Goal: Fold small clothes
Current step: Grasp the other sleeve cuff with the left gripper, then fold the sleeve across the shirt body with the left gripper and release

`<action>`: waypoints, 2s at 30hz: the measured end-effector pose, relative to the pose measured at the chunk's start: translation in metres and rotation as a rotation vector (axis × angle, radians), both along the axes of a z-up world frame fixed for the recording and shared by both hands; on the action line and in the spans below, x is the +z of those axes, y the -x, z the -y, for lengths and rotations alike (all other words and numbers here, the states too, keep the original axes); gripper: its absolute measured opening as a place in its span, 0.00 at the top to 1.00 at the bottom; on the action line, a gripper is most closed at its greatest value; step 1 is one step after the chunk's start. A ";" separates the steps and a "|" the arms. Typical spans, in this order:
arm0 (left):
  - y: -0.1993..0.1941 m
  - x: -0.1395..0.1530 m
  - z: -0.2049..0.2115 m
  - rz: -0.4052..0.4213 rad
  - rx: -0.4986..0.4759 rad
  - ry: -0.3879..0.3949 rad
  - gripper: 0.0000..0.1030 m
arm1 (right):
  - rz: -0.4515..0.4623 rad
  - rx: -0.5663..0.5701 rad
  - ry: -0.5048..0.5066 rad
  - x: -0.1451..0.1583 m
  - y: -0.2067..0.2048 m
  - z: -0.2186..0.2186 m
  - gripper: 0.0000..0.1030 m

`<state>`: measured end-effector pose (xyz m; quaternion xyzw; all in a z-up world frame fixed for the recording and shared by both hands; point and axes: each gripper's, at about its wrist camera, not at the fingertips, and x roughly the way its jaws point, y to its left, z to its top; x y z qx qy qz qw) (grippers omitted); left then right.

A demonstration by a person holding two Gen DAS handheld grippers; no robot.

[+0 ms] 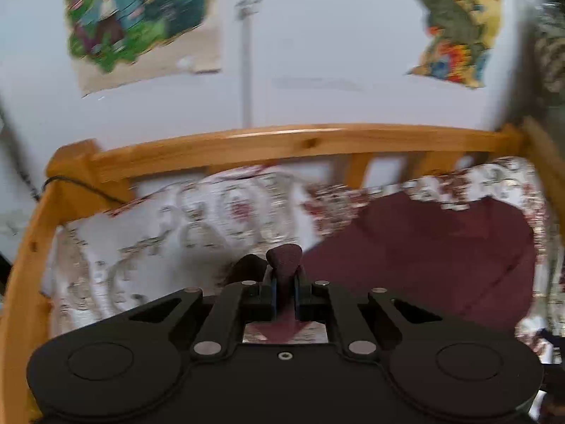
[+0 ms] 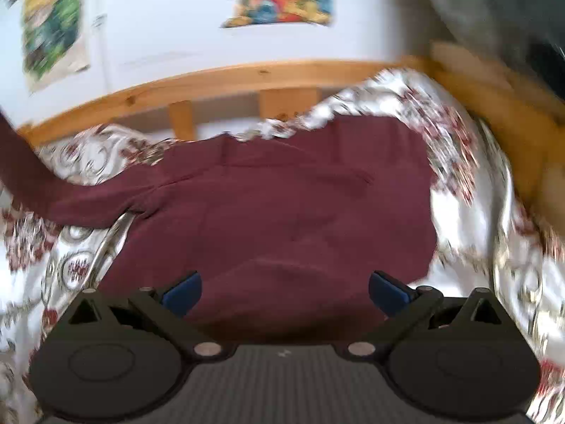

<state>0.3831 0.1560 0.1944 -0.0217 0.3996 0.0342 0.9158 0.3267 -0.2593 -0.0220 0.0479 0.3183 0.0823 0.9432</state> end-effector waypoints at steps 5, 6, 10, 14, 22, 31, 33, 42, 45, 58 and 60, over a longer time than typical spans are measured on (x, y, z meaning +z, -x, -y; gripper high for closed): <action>0.010 0.007 0.090 0.052 -0.109 -0.015 0.92 | 0.028 -0.033 0.020 -0.005 0.000 0.028 0.00; 0.012 0.004 0.110 0.056 -0.135 -0.028 0.92 | 0.032 -0.040 0.018 -0.006 0.001 0.032 0.00; 0.020 -0.021 0.196 0.070 -0.271 -0.081 0.92 | 0.016 -0.085 -0.025 -0.013 0.008 0.058 0.00; 0.026 -0.060 0.280 0.055 -0.401 -0.084 0.91 | -0.023 -0.124 -0.075 -0.021 0.017 0.085 0.00; 0.036 -0.164 0.369 -0.060 -0.517 0.033 0.75 | -0.026 -0.260 -0.234 -0.021 0.033 0.144 0.00; 0.054 -0.167 0.313 -0.031 -0.472 0.052 0.35 | -0.005 -0.269 -0.199 -0.021 0.030 0.150 0.00; 0.052 -0.161 0.279 -0.011 -0.411 0.037 0.34 | -0.016 -0.236 -0.174 -0.023 0.028 0.141 0.00; -0.001 -0.190 0.144 0.097 -0.111 0.000 0.32 | -0.046 -0.018 0.015 -0.030 0.020 0.073 0.00; -0.031 -0.206 0.120 0.114 -0.099 0.085 0.32 | -0.026 0.029 0.061 -0.029 0.020 0.055 0.00; -0.118 -0.241 0.111 0.125 -0.221 0.093 0.91 | -0.082 0.097 0.092 -0.053 -0.006 0.021 0.00; -0.115 -0.237 0.105 0.143 -0.200 0.116 0.93 | -0.088 0.112 0.103 -0.055 -0.006 0.016 0.00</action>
